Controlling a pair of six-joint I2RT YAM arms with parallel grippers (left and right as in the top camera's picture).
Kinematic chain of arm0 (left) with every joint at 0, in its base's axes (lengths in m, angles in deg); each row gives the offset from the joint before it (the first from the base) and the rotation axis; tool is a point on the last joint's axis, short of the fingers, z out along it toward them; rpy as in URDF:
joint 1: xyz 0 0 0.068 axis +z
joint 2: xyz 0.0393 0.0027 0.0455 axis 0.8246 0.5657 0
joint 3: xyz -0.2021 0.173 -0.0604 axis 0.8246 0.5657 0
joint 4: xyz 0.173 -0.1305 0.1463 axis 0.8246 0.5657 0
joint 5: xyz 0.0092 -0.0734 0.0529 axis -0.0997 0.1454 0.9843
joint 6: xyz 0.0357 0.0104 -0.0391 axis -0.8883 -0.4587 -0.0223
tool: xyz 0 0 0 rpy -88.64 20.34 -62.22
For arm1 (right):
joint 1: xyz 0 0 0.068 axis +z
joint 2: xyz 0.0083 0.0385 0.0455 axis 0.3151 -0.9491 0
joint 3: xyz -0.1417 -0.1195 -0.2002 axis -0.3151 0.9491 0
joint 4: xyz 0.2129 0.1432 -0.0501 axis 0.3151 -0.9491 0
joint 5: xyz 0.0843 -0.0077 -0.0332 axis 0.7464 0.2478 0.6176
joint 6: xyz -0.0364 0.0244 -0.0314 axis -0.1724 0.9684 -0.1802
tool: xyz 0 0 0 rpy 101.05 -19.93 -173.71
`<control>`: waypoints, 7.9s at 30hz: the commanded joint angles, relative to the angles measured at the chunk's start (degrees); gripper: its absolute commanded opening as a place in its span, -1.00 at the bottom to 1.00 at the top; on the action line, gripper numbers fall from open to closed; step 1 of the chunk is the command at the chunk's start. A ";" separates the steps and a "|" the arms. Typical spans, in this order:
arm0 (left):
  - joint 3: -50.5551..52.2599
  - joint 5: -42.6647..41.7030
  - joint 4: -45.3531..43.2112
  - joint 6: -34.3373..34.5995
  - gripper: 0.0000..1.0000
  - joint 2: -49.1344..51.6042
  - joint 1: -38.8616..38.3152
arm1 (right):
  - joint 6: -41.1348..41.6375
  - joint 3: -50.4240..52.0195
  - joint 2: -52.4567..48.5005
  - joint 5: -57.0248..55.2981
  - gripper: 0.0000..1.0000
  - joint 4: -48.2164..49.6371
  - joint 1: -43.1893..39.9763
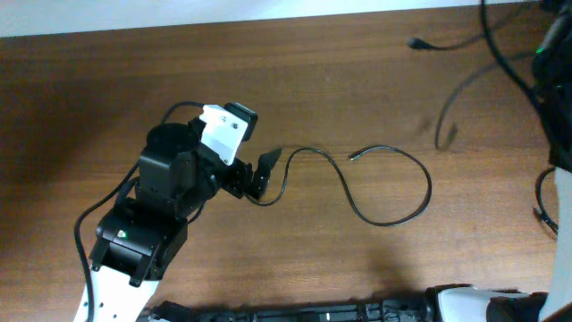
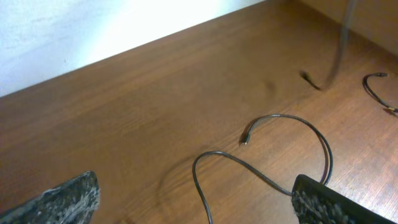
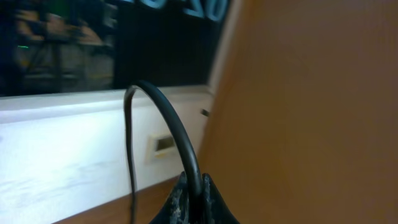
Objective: Untangle cables
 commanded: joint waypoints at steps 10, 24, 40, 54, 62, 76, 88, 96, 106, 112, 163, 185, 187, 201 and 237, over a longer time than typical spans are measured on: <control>-0.31 0.96 0.59 0.13 0.98 -0.22 -0.17 | 22.18 -0.59 -7.41 5.14 -0.93 -5.20 -24.09; -0.31 0.96 0.63 0.13 0.98 -0.22 -0.17 | 30.05 -0.59 -20.24 31.58 -0.92 -11.98 -40.72; -0.31 0.96 0.63 0.13 0.98 -0.22 -0.17 | 30.03 -0.55 -35.01 38.07 1.00 -24.37 -41.66; -0.31 0.96 0.63 0.13 0.98 -0.22 -0.17 | -16.50 -0.55 -35.01 78.51 0.97 -43.34 -33.57; -0.31 0.96 0.63 0.13 0.98 -0.22 -0.17 | -32.39 0.85 -35.01 78.07 0.97 -47.01 -18.82; -0.31 0.96 0.63 0.13 0.98 -0.22 -0.17 | -41.44 25.14 -35.12 78.16 0.97 -35.45 0.37; -0.31 0.96 0.68 0.13 0.98 -0.22 -0.17 | -39.47 39.36 -35.17 80.89 0.98 -20.04 9.18; -0.31 0.96 0.68 0.13 0.98 -0.22 -0.17 | -39.45 43.87 -35.56 82.18 0.93 -13.42 9.18; -0.31 0.96 0.85 0.13 0.98 -0.22 -0.17 | -35.12 46.36 -35.56 82.18 0.99 -4.81 9.20; -0.31 0.96 0.85 0.13 0.99 -0.22 -0.17 | -35.15 47.98 -35.56 84.76 0.99 -7.32 9.20; -0.31 0.96 0.85 0.13 0.98 -0.22 -0.17 | -35.12 -27.10 -35.43 82.58 -0.93 -29.22 -13.22; -0.31 0.96 0.85 0.13 0.98 -0.22 -0.17 | -18.34 -26.56 -53.07 50.80 -0.92 2.58 -24.52; -0.31 0.96 0.87 0.13 0.98 -0.22 -0.17 | -10.40 -26.56 -56.37 50.95 -0.92 3.26 -26.47; -0.31 0.96 0.85 0.13 0.98 -0.22 -0.17 | -5.70 -26.47 -61.81 51.08 0.97 -9.18 -28.26; -0.31 0.96 0.87 0.13 0.98 -0.22 -0.17 | -4.70 -26.69 -33.92 51.69 0.97 -56.04 -7.41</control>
